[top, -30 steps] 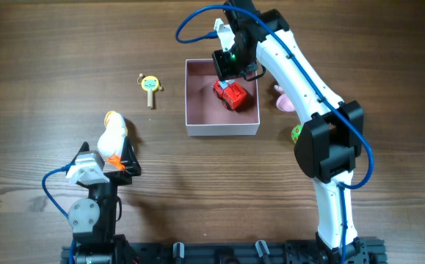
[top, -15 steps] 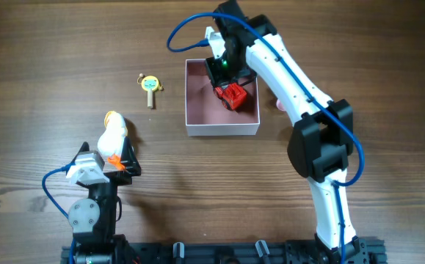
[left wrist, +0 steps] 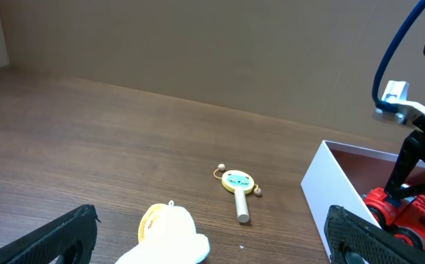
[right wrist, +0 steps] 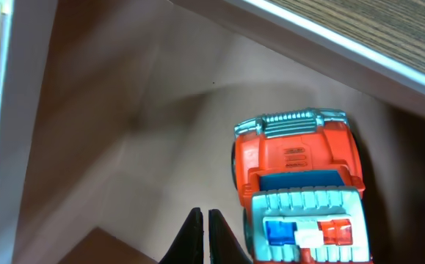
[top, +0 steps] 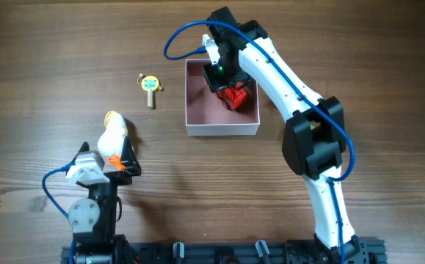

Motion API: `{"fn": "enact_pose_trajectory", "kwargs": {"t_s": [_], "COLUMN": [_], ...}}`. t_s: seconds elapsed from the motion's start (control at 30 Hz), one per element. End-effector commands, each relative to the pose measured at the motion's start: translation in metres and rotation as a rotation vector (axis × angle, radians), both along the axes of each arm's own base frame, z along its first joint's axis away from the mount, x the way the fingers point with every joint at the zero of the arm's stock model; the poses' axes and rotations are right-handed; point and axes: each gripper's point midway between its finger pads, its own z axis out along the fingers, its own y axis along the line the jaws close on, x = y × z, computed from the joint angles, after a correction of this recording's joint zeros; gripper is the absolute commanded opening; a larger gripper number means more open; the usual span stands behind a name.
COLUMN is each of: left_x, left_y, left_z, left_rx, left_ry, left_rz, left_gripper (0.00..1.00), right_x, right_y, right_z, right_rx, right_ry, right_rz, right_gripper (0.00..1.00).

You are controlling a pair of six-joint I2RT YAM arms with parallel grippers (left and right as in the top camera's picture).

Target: Pack container

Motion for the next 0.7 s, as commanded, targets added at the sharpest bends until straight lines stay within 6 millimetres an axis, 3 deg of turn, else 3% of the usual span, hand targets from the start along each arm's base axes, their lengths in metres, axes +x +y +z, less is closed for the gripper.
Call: {"fn": "enact_pose_trajectory", "kwargs": {"t_s": [0.0,0.67], "left_x": [0.000,0.000], "left_y": [0.000,0.000], "left_z": [-0.001,-0.001], "left_rx": [0.021,0.021], "left_ry": [-0.001,-0.001], "left_rz": [0.003,0.003], "left_gripper": [1.00,1.00], "right_x": [0.005,0.020], "right_y": [-0.012,-0.028], "right_z": [-0.024,-0.026], "right_rx": [-0.085,-0.175], "right_ry": [0.005,-0.060], "right_rz": [-0.032,-0.140], "right_gripper": [0.04,0.04]}}
